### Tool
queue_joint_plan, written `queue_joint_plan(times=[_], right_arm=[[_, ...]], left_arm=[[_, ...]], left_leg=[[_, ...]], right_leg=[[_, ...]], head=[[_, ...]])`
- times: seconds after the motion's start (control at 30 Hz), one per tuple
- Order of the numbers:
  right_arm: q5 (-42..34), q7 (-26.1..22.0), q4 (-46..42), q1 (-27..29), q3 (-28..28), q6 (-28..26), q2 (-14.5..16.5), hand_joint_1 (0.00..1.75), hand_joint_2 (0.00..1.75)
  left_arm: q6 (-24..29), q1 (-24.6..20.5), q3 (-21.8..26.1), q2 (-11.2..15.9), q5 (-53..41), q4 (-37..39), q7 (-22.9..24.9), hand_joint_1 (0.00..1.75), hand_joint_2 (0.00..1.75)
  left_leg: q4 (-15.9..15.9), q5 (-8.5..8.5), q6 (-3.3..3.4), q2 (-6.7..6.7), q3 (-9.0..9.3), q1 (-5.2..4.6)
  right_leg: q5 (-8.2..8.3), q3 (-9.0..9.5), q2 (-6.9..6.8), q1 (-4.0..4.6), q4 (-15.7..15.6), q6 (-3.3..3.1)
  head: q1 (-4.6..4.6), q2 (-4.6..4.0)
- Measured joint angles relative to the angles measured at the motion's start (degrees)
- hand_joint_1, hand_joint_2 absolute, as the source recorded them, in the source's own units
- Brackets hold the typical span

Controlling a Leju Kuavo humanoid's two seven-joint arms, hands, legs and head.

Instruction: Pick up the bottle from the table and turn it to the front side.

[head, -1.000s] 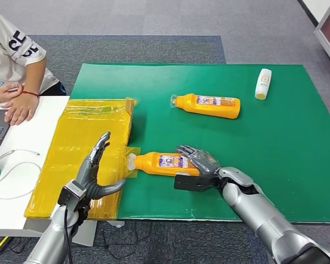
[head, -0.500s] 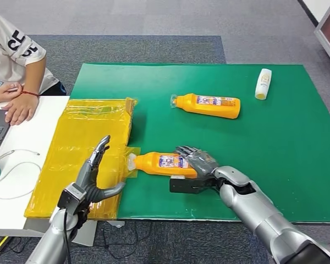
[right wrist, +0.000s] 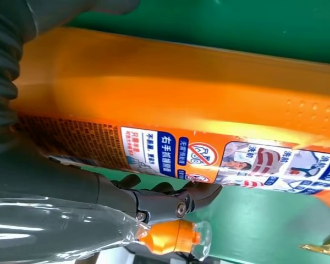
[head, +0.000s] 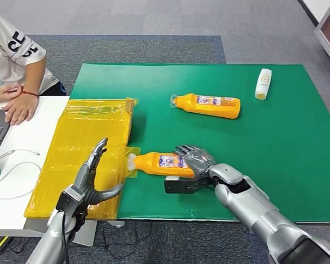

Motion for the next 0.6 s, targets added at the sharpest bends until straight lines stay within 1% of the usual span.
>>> queue_joint_plan(times=[0.33,0.53,0.6], right_arm=[[3.2,4.91,1.79,-0.66,1.0,-1.64,1.9,0.0,1.75],[4.82,6.45,2.68,-1.12,1.03,-1.52,3.14,0.0,1.75],[5.09,6.85,2.89,-1.26,1.03,-1.25,3.64,0.06,1.75]], left_arm=[[0.25,1.19,1.11,0.0,-0.68,-1.07,0.0,0.0,1.75],[0.27,1.69,1.54,-0.07,-1.24,-2.0,0.1,0.0,1.75],[0.25,1.64,1.62,-0.13,-1.39,-2.36,0.16,0.0,1.75]], left_leg=[[0.0,0.0,0.0,0.0,0.0,0.0],[0.0,0.01,-0.01,0.0,0.01,0.0],[0.0,0.01,-0.01,0.0,0.01,0.0]], right_leg=[[0.0,-0.01,0.0,0.0,0.0,0.0],[0.0,-0.01,0.0,0.0,0.0,0.0],[0.0,-0.01,0.0,0.0,0.0,-0.01]], head=[[0.01,0.0],[0.01,0.0],[0.01,0.0]])
